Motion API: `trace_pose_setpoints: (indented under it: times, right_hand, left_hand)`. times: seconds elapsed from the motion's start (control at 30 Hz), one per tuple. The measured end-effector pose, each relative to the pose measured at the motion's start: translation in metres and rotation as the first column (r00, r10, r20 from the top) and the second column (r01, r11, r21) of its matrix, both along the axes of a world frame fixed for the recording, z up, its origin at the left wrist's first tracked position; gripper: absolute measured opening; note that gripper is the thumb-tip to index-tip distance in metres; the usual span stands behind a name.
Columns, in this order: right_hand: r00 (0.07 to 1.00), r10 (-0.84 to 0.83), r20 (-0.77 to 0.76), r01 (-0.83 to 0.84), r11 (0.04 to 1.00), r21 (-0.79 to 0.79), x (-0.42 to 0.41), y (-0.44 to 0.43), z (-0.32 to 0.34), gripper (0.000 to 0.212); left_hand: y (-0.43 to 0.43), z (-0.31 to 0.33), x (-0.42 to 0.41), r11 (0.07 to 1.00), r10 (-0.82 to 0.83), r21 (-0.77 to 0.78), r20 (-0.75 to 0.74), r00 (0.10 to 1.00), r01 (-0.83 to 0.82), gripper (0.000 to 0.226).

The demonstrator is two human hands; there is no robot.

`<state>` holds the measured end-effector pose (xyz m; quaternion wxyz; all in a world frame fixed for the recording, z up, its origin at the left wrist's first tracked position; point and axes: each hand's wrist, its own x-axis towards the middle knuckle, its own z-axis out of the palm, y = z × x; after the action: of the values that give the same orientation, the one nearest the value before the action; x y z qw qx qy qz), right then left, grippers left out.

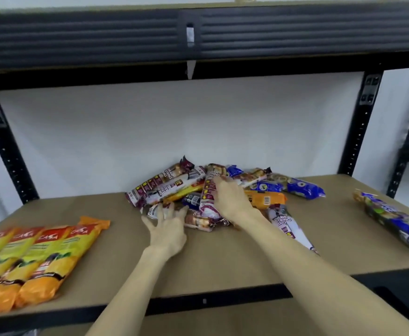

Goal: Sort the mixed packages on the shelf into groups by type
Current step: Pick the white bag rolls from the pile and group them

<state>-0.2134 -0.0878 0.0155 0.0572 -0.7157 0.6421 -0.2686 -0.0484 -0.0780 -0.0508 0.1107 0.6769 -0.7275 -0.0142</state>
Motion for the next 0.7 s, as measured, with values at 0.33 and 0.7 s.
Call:
trace_pose_setpoints:
  times: [0.33,0.7]
  right_hand:
    - [0.944,-0.270,0.190,0.240,0.957,0.164,0.032,-0.057,-0.018,0.070]
    - [0.971,-0.224,0.087,0.210,0.966,0.153,0.000,0.154,-0.031,0.057]
  left_hand:
    - [0.024,-0.001,0.063,0.980,-0.130,-0.124,0.184,0.974,0.154,0.049]
    - [0.113,0.028,0.041,0.999,0.014,0.028,0.157,0.987,-0.019,0.064]
